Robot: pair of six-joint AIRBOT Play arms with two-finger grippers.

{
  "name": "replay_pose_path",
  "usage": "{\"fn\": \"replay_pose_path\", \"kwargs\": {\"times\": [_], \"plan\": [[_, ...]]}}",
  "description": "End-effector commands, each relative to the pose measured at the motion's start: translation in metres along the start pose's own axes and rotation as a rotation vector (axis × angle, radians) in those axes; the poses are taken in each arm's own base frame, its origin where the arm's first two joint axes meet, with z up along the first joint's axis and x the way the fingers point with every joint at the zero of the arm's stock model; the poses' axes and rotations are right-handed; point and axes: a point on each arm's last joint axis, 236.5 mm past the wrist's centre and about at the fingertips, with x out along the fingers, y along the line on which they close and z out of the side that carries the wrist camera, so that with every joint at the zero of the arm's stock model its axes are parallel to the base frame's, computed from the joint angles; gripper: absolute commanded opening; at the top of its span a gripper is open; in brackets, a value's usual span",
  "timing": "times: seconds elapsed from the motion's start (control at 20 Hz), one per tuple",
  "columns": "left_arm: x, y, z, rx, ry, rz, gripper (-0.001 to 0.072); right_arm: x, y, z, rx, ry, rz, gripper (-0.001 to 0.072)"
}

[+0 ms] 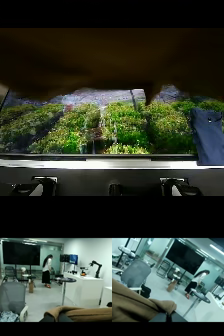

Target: Fold the shirts.

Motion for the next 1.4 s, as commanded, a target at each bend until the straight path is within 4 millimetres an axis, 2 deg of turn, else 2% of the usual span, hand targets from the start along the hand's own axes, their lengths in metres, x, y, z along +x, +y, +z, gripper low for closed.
{"fn": "replay_pose_path", "kwargs": {"times": [0.0, 0.1, 0.2, 0.35, 0.45, 0.5, 0.6, 0.65, 0.75, 0.9, 1.05, 1.1, 1.2, 1.3, 1.35], "plan": [[0.001, 0.012, -0.011, -0.007, 0.038, 0.049, 0.0034, -0.007, 0.003, -0.015, 0.013, 0.074, 0.010, 0.0044], [0.025, 0.033, -0.064, -0.036, 0.196, 0.075, 0.0034, 0.023, 0.024, -0.068, 0.036, 0.241, 0.118, 0.0044], [0.055, 0.058, -0.144, -0.099, 0.405, 0.093, 0.0034, 0.060, 0.059, -0.149, 0.089, 0.481, 0.292, 0.0044], [0.095, 0.102, -0.288, -0.158, 0.706, 0.121, 0.0035, 0.116, 0.119, -0.289, 0.195, 0.823, 0.539, 0.0044], [0.110, 0.131, -0.383, -0.201, 0.872, 0.156, 0.0035, 0.155, 0.161, -0.375, 0.294, 0.949, 0.641, 0.0044], [0.117, 0.143, -0.431, -0.232, 0.945, 0.168, 0.0036, 0.176, 0.190, -0.420, 0.381, 0.990, 0.680, 0.0044], [0.129, 0.163, -0.508, -0.279, 1.048, 0.192, 0.0037, 0.211, 0.235, -0.479, 0.579, 1.005, 0.688, 0.0045], [0.132, 0.171, -0.541, -0.300, 1.091, 0.203, 0.0037, 0.224, 0.257, -0.499, 0.681, 0.993, 0.698, 0.0045], [0.127, 0.176, -0.594, -0.354, 1.179, 0.218, 0.0038, 0.241, 0.289, -0.517, 0.848, 0.953, 0.728, 0.0046], [0.121, 0.165, -0.637, -0.459, 1.250, 0.199, 0.0038, 0.244, 0.314, -0.535, 0.924, 0.968, 0.745, 0.0046], [0.125, 0.151, -0.643, -0.560, 1.244, 0.173, 0.0041, 0.242, 0.320, -0.541, 0.899, 0.989, 0.750, 0.0052], [0.127, 0.147, -0.640, -0.581, 1.243, 0.162, 0.0081, 0.244, 0.318, -0.537, 0.907, 0.977, 0.748, 0.0140], [0.118, 0.143, -0.623, -0.595, 1.303, 0.116, 0.0411, 0.241, 0.293, -0.519, 0.917, 0.947, 0.746, 0.0513], [0.089, 0.151, -0.602, -0.602, 1.422, 0.082, 0.0417, 0.213, 0.248, -0.512, 0.792, 0.974, 0.766, 0.0542], [0.066, 0.155, -0.594, -0.620, 1.500, 0.075, 0.0417, 0.190, 0.222, -0.521, 0.721, 1.054, 0.746, 0.0542]]}}
